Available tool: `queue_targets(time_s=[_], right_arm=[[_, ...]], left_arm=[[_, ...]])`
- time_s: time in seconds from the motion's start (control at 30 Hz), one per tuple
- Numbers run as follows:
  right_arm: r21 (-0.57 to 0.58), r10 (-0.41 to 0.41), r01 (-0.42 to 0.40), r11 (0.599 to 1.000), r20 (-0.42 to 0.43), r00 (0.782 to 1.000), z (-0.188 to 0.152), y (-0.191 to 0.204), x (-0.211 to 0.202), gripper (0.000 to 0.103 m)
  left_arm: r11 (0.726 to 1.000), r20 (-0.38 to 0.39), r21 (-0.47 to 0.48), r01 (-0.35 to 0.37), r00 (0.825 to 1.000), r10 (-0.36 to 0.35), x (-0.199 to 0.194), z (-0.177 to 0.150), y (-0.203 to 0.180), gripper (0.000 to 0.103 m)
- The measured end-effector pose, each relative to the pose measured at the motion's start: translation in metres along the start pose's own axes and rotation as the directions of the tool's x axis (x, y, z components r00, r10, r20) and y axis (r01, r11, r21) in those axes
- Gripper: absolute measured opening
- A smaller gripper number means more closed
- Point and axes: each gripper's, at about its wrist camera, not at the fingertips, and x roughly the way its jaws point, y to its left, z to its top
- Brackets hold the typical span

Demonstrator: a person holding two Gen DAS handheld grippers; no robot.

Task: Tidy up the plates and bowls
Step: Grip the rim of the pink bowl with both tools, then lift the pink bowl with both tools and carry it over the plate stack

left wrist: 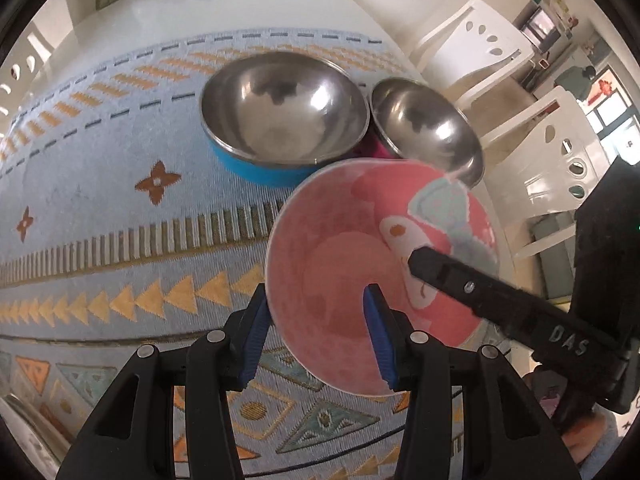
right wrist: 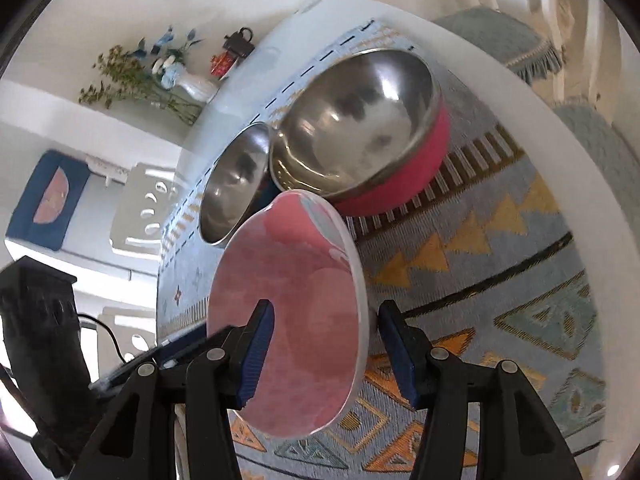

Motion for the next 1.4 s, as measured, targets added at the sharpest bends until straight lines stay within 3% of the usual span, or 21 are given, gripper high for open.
queue_targets(time_s=[0.13, 0.33, 0.47, 0.83, 1.17, 1.4], right_arm=[[0.011, -0.005, 0.005, 1.0, 0.002, 1.0, 0.001, 0.0, -0.002, 0.054], [0.031, -0.001, 0.001, 1.0, 0.011, 1.0, -0.004, 0.005, -0.005, 0.054], [-0.01, -0.019, 0.02, 1.0, 0.027, 0.999, -0.006, 0.019, -0.006, 0.054], [-0.092, 0.028, -0.025, 0.995, 0.038, 0.999, -0.032, 0.061, -0.006, 0.054], [-0.249, 0.106, -0.095, 0.964, 0.032, 0.994, -0.085, 0.14, 0.001, 0.054], [-0.345, 0.161, -0.165, 0.924, -0.038, 0.986, -0.143, 0.201, 0.024, 0.054]], left_arm=[[1.0, 0.017, -0.006, 0.003, 1.0, -0.003, -0.005, -0.003, -0.003, 0.043], [0.998, 0.068, 0.034, -0.052, 0.996, 0.05, -0.019, -0.004, -0.007, 0.043], [0.997, 0.085, 0.031, -0.068, 0.994, 0.066, -0.028, -0.009, -0.002, 0.043], [0.994, 0.153, -0.01, -0.112, 0.982, 0.112, -0.075, -0.036, 0.029, 0.043], [0.977, 0.241, -0.118, -0.18, 0.949, 0.204, -0.139, -0.091, 0.086, 0.043], [0.935, 0.248, -0.247, -0.253, 0.917, 0.313, -0.178, -0.142, 0.139, 0.043]])
